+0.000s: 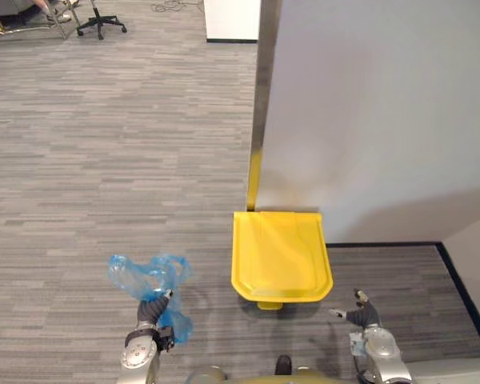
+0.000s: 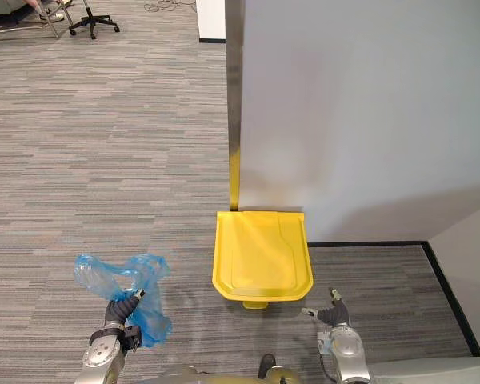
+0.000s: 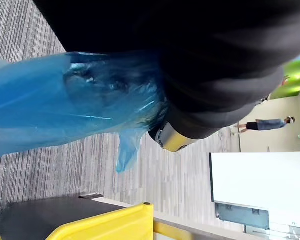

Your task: Gather rubbish on tea table into small bin, then transfer packed bag to large trash can.

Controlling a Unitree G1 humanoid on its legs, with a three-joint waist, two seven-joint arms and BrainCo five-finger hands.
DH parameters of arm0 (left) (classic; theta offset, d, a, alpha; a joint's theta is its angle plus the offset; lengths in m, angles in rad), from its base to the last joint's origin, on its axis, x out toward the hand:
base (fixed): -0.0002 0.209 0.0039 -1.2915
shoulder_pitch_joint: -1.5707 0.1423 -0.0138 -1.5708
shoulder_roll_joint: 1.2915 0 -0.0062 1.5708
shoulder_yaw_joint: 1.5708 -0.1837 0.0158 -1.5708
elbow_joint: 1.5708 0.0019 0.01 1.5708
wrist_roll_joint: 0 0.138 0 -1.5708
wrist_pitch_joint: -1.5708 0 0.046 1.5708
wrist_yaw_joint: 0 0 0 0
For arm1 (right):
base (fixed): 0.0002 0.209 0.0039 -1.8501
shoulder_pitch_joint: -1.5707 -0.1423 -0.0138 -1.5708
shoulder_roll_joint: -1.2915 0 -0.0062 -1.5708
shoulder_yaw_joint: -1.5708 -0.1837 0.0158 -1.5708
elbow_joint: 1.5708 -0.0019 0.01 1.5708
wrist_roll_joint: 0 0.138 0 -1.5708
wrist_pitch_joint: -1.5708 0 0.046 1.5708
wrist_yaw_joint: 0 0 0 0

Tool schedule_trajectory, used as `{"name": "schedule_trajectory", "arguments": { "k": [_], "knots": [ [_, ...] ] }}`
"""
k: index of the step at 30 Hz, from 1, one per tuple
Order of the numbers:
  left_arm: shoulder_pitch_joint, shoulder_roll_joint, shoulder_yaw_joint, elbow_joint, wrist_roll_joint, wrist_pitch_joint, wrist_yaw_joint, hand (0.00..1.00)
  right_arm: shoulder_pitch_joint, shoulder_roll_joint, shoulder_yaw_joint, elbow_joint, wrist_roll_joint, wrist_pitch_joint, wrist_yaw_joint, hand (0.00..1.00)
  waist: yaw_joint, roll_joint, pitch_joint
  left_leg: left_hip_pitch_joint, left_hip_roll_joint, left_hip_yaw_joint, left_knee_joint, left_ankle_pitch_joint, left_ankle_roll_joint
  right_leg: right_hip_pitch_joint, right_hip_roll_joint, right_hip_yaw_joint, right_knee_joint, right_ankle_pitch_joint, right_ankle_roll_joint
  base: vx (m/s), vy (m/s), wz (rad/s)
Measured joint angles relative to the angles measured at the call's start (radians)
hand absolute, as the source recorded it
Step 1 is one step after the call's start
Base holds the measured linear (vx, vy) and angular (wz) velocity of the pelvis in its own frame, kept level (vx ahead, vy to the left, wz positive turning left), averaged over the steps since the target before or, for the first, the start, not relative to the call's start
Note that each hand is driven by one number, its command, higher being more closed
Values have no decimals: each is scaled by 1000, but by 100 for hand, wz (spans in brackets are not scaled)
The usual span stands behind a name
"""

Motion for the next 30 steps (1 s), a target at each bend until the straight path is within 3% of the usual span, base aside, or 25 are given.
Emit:
{"name": "schedule_trajectory", "arguments": {
  "k": [10,12,14,15,16,17,20,22,23,24,27,29,30],
  "knots": [
    [5,11,-49,18,1,0,-3,100,-27,46,-14,13,2,0,0,0,6,-15,-4,-52,-28,-16,18,0,2,-39,-33,-41,28,8,18,-53,34,14],
    [2,17,-52,18,1,2,-3,100,-43,49,-14,13,2,2,-1,0,0,-26,3,-69,-33,-9,36,-19,30,-132,-66,-40,206,-75,21,-122,-3,4],
    [6,20,-52,17,1,3,-3,100,-39,49,-14,13,2,10,-1,0,0,-29,25,-58,-31,-21,72,-68,46,-168,-90,-38,357,-102,28,-132,-2,5],
    [5,24,-54,15,1,3,-2,100,-37,50,-14,12,4,16,-1,0,-3,-22,53,-34,-25,-31,112,-91,63,-248,-113,-38,559,-97,16,-132,10,7],
    [3,33,-61,16,1,4,-1,100,-30,53,-14,12,4,20,-1,0,-7,-13,62,-34,-19,-31,137,-101,75,-281,-115,-38,609,-129,17,-65,15,4],
    [-6,53,-79,16,1,4,1,100,-28,63,-12,8,5,29,0,0,0,-17,77,-35,4,-32,201,-136,73,-332,-112,-42,574,-166,17,0,0,0],
    [-39,88,-88,17,1,6,1,100,-34,73,-9,2,6,32,-1,0,1,-29,105,-52,18,-35,275,-181,70,-390,-120,-63,352,-133,63,-2,-49,14],
    [-74,85,-86,16,1,7,9,100,-29,68,-10,3,7,40,-6,0,-4,-28,113,-64,14,-72,332,-229,47,-313,-128,-113,287,-115,76,134,-157,38],
    [-98,75,-83,18,1,8,15,100,-43,56,-10,1,7,41,-6,0,7,-20,127,-63,15,-86,352,-249,32,-297,-119,-90,265,-75,74,243,-197,42],
    [-127,67,-88,18,1,8,20,100,-55,43,-16,-13,8,42,-6,0,-4,-2,148,-63,19,-122,361,-261,19,-307,-108,-55,327,-94,98,204,-165,63],
    [-149,62,-85,10,1,7,22,100,-12,48,-59,-73,13,44,-3,0,-25,5,149,-33,11,-194,354,-288,2,-347,-62,72,503,-156,49,276,-200,84],
    [-145,52,-87,11,1,7,21,100,12,46,-80,-78,20,45,-2,0,-29,22,135,-17,33,-233,357,-305,-23,-335,-47,49,553,-172,13,317,-194,69],
    [-137,45,-87,9,1,7,21,100,12,51,-92,-76,35,48,-1,0,-17,38,119,-24,72,-228,358,-304,-33,-335,-25,22,557,-182,-8,383,-189,8]
  ]
}}
